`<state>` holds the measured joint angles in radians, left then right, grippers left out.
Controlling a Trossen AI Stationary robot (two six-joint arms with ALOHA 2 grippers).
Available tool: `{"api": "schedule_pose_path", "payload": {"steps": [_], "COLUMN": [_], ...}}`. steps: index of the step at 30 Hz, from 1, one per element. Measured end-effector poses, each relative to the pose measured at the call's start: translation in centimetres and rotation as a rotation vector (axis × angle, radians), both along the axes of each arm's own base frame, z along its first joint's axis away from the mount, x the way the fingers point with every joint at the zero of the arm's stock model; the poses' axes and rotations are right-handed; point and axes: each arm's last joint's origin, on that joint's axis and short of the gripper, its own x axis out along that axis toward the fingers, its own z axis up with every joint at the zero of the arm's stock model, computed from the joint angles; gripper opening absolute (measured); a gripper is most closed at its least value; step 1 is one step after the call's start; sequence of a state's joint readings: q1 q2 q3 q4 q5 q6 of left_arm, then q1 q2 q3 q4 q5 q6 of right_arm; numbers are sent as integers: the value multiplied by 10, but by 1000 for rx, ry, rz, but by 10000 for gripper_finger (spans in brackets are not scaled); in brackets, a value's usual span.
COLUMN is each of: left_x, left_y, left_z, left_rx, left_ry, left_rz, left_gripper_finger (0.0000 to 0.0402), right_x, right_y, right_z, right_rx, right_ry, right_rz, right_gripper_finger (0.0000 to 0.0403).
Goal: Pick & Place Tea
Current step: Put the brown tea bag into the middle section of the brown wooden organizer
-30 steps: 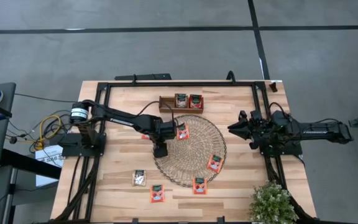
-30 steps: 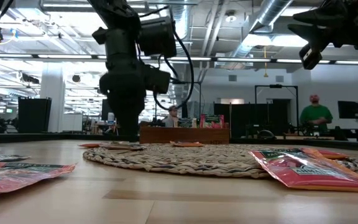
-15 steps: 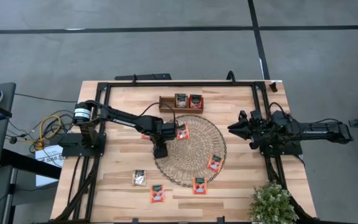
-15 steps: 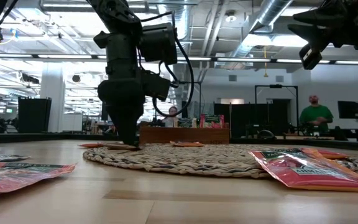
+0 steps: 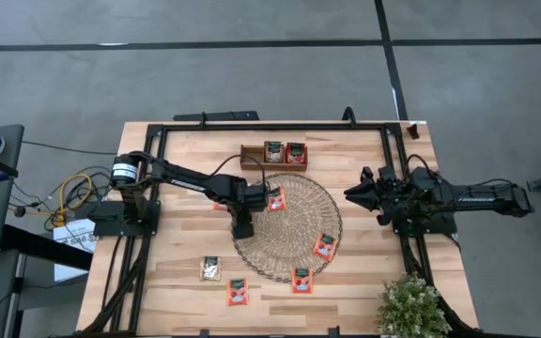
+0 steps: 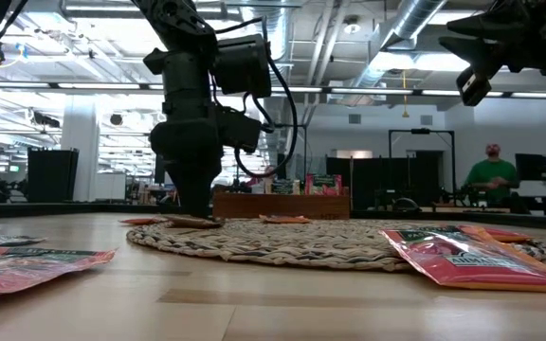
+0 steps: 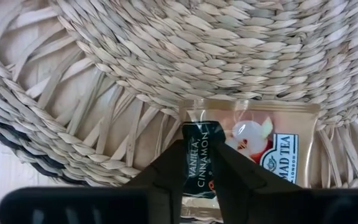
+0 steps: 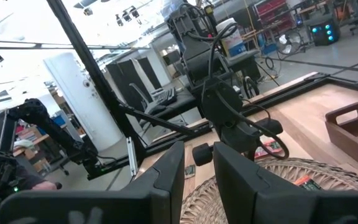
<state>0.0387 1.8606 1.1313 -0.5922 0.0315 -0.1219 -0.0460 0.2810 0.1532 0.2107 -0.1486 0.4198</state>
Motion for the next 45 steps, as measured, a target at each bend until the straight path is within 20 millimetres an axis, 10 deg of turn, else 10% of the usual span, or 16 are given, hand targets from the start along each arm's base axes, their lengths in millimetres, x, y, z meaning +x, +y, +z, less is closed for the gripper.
{"api": "schedule_pose_path", "payload": {"steps": [20,45], "left_x": [17,36], "left_y": [1,25], "left_z": [42,218], "left_rx": [9,377], "left_ry": [-6,-243], "left_rz": [3,-50], "left_gripper_finger": [3,0], "right_x": [0,0], "right_y": [0,0], "right_z": [0,0], "right_rx": [0,0], "right_ry": [0,0], "right_rz": [0,0], "right_gripper_finger": [79,79]}}
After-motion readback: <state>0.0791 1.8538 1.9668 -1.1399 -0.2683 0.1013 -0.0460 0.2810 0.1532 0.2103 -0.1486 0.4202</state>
